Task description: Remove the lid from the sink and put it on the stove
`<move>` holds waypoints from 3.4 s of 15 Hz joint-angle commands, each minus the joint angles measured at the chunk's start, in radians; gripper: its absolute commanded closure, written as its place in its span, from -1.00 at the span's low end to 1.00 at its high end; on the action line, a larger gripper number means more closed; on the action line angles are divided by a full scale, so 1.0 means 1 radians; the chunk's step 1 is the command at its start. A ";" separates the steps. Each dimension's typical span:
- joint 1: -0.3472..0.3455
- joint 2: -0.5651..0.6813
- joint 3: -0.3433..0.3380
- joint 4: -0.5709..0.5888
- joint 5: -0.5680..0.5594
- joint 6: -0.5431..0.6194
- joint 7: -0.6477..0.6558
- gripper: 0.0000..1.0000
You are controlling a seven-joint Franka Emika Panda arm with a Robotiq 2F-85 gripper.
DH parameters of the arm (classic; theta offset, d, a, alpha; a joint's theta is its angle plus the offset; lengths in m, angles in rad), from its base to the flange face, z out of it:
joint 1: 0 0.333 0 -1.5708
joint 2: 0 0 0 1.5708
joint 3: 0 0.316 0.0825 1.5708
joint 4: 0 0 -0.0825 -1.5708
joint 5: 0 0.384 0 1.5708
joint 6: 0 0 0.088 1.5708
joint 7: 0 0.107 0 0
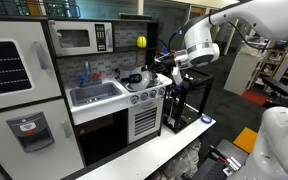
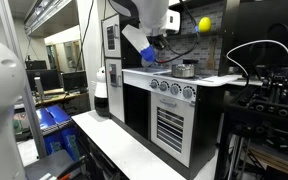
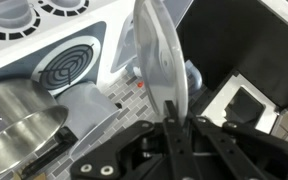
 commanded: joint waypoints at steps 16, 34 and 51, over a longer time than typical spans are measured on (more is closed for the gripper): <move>-0.430 0.066 0.298 -0.115 0.330 -0.441 -0.373 0.96; -0.432 0.353 0.312 0.071 0.625 -0.396 -0.606 0.96; -0.307 0.401 0.354 0.222 0.637 0.081 -0.703 -0.80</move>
